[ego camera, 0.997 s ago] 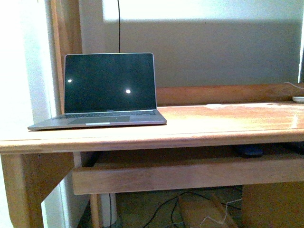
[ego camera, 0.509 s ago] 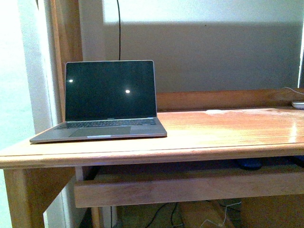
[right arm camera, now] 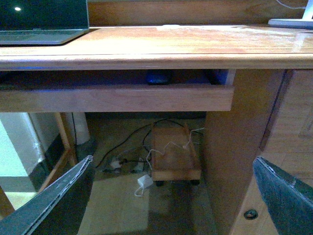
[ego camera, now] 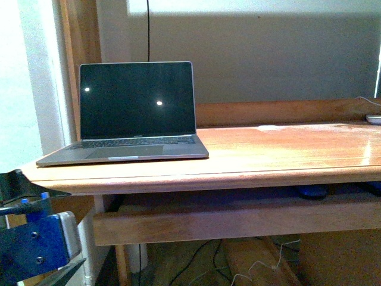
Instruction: Place mouse
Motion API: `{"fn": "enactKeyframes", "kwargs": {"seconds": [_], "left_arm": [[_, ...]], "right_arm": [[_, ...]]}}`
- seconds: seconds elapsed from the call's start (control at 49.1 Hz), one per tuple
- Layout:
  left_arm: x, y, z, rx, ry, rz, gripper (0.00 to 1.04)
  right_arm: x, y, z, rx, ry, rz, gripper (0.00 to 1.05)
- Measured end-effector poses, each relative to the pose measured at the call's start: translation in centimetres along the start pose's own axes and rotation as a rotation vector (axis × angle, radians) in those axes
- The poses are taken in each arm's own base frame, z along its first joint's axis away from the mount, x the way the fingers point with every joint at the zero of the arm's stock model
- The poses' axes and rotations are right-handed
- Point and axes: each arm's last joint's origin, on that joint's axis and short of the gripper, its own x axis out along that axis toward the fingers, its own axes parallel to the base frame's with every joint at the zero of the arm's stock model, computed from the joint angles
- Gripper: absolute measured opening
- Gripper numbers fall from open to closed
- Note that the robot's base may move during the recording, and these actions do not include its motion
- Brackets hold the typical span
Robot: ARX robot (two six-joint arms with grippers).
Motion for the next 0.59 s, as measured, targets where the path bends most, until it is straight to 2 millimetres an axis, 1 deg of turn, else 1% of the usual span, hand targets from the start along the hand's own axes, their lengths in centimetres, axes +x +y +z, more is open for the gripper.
{"fn": "enactKeyframes", "kwargs": {"seconds": [0.061, 0.163, 0.407, 0.55, 0.59], "left_arm": [[1.4, -0.1, -0.2, 0.036, -0.015, -0.009, 0.97], [3.2, -0.3, -0.3, 0.06, -0.057, -0.024, 0.97], [6.3, -1.7, -0.3, 0.09, -0.115, -0.073, 0.97], [8.0, -2.0, -0.8, 0.12, -0.119, -0.071, 0.97], [8.2, -2.3, -0.9, 0.127, -0.118, -0.077, 0.97]], "right_arm": [[0.0, 0.0, 0.0, 0.0, 0.0, 0.0, 0.97], [0.0, 0.0, 0.0, 0.0, 0.0, 0.0, 0.97], [0.0, 0.0, 0.0, 0.0, 0.0, 0.0, 0.97], [0.0, 0.0, 0.0, 0.0, 0.0, 0.0, 0.97], [0.0, 0.0, 0.0, 0.0, 0.0, 0.0, 0.97]]}}
